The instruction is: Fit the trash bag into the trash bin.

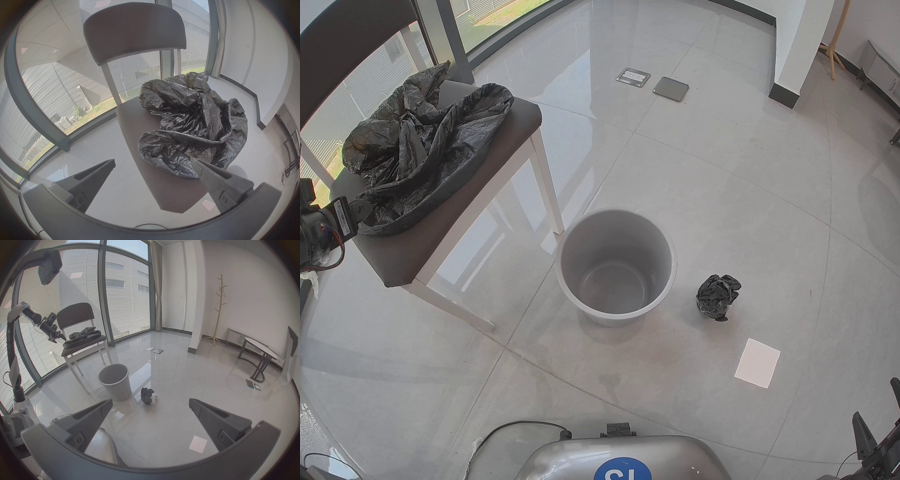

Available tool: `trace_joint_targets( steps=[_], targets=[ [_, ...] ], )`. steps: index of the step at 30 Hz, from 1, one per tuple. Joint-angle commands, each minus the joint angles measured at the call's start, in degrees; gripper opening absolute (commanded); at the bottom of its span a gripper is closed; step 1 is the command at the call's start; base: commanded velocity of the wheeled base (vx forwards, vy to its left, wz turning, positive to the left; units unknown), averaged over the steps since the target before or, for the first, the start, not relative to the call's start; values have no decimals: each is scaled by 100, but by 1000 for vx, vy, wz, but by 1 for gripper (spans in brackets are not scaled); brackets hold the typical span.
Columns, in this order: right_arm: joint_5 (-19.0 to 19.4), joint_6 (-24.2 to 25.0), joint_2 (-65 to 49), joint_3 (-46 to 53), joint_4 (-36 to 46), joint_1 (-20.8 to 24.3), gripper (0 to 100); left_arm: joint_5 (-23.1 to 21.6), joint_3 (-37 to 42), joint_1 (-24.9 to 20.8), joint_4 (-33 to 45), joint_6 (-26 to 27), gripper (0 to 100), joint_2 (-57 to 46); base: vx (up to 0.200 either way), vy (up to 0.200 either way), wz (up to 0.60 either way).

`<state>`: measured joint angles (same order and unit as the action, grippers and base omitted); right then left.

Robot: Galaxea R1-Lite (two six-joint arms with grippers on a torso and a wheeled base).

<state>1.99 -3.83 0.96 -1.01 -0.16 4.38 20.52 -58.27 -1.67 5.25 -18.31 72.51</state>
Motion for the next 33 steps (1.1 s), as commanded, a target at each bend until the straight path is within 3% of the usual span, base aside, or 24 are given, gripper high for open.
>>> trace_joint_targets(
  steps=[1, 13, 17, 33],
  targets=[
    [3, -13, -96, 101, -2, 2, 100, 5, -62, -26, -130, -15, 100, 352, 0, 0, 0],
    [12, -39, -96, 101, -11, 2, 100, 66, 114, -18, -306, 56, 100, 501, 0, 0, 0],
    [12, -57, -96, 101, -19, 2, 100, 66, 35, 26, -780, 64, 100, 738, 0, 0, 0],
    [56, -65, -96, 101, -19, 2, 100, -65, -167, 246, -1246, 64, 100, 1257, 0, 0, 0]
  ],
)
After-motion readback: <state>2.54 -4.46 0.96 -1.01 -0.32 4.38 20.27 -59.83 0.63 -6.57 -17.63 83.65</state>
